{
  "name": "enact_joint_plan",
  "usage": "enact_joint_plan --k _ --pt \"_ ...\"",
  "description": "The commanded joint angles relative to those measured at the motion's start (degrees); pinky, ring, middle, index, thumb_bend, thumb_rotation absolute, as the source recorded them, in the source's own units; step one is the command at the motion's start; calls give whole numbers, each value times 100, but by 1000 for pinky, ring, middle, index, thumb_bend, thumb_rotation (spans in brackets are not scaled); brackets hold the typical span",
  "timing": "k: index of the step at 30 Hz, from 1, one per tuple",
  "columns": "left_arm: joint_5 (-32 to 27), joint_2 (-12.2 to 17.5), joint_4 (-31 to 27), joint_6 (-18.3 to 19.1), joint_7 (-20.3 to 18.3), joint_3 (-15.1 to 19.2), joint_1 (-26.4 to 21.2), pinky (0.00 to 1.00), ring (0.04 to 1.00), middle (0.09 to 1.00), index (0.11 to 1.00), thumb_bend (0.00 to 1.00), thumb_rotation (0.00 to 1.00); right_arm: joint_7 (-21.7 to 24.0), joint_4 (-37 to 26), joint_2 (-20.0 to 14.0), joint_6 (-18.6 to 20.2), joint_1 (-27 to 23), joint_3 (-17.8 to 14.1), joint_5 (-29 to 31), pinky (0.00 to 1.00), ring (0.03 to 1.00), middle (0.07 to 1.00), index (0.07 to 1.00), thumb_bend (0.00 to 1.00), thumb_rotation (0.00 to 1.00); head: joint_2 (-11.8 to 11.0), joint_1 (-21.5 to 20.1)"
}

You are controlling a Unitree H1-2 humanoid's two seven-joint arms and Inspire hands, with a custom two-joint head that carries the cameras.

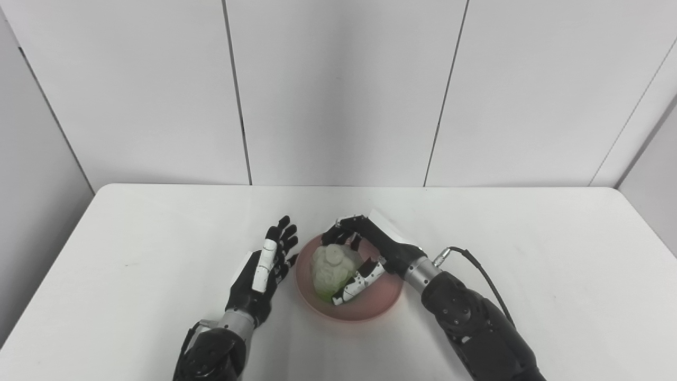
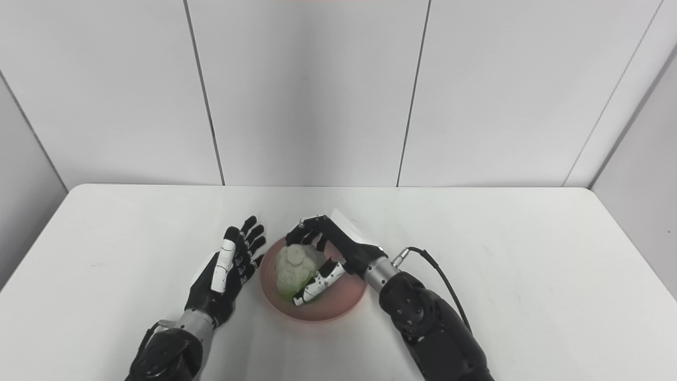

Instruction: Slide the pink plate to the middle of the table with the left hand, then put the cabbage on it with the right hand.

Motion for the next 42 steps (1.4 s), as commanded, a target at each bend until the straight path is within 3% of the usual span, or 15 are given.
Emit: enact_joint_plan --k 1,5,8,11,24,27,31,35,42 --pt "62 -17 131 264 -72 -80 72 1000 999 1000 1000 847 1000 36 -211 -86 -16 -208 26 -161 590 627 642 630 869 90 3 0" --pt "103 -19 155 205 -40 -83 73 1000 995 1000 999 844 1000 102 -371 -138 91 -202 83 -398 595 660 697 701 946 142 6 -8" --pt "109 -17 113 272 -22 -83 82 1000 993 999 997 848 1000 174 -451 -158 150 -190 64 -470 684 758 778 758 962 178 8 -14" --pt "86 -3 99 297 -52 -83 83 1000 995 1000 1000 848 1000 213 -569 -215 204 -183 83 -649 714 789 803 780 962 207 13 -22" --pt "83 9 139 267 -34 -65 85 1000 996 1000 1000 869 995 513 -1050 -414 554 -132 -47 -789 737 831 865 853 945 229 13 -44" --pt "154 38 120 242 -25 -104 90 1000 988 998 999 854 1000 613 -1265 -492 642 -144 -139 -712 778 865 897 904 973 307 13 -44" --pt "164 65 132 285 -17 -112 91 1000 987 993 994 866 1000 1079 -1546 -532 1025 -214 -377 -143 837 930 975 990 1000 430 -11 -56" --pt "115 52 119 313 -11 -81 104 1000 985 992 995 861 1000 1461 -1817 -679 1456 -286 -560 207 840 950 995 1000 1000 523 -23 -65" --pt "137 53 99 258 49 -46 134 1000 988 993 996 857 1000 1337 -2287 -802 1896 -22 -949 359 856 975 1000 1000 1000 712 -113 -89"
